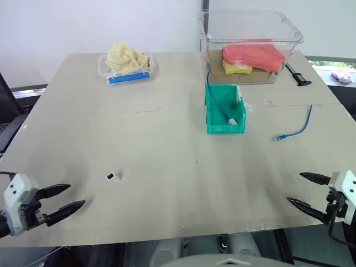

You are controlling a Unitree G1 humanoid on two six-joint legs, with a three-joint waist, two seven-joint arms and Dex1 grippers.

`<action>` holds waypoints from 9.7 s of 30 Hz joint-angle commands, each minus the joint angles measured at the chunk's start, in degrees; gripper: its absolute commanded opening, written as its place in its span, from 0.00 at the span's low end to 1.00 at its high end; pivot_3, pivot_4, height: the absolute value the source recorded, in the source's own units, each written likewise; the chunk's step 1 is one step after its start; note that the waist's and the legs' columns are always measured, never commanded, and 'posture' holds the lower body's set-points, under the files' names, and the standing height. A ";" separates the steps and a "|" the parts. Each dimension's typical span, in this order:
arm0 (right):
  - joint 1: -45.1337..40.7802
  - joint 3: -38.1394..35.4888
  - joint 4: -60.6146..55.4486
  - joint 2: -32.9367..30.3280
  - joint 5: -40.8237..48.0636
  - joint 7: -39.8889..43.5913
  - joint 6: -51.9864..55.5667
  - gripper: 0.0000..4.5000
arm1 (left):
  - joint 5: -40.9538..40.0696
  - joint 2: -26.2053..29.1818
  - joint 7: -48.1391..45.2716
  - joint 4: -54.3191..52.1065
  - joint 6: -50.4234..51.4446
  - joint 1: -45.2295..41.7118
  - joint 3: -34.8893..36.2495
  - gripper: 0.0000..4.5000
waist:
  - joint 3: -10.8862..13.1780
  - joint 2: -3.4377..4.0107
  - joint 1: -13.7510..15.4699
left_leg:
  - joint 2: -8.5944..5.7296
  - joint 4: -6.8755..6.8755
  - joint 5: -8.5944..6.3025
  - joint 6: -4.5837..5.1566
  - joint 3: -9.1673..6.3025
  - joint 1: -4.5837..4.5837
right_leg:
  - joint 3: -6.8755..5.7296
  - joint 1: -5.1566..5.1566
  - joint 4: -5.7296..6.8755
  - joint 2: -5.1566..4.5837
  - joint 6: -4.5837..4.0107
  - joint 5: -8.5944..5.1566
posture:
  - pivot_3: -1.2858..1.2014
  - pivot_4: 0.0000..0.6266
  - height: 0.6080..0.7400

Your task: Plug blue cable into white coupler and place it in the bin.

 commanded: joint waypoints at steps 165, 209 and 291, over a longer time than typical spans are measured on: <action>-40.90 17.15 -16.58 35.86 48.34 -73.05 45.48 0.01 | 17.99 -31.02 24.05 -17.57 -17.71 -49.80 -48.20 0.00 | 0.37 0.49 -0.51 | -0.34 0.15 -0.02 -0.06 -0.19 -0.17 | -0.20 -0.05 0.17 0.13 -0.12 0.37 | 0.52 0.24 1.00; -28.24 13.31 -12.36 6.08 37.55 -30.54 36.82 0.00 | -6.85 -6.50 1.45 -23.80 13.22 6.98 9.98 0.94 | 0.51 0.46 -0.28 | 0.23 -0.03 -0.04 -0.08 -0.01 -0.29 | -0.27 -0.07 -0.48 0.15 -0.15 0.11 | 0.52 0.24 1.00; -49.71 36.00 5.83 4.70 -0.11 -6.29 13.54 0.00 | 26.81 -34.88 10.51 10.19 -6.17 -63.27 -62.02 0.08 | 0.45 0.47 0.30 | -0.20 0.29 -0.02 -0.09 0.00 -0.53 | -0.47 0.00 -0.51 0.20 -0.10 0.56 | 0.52 0.24 1.00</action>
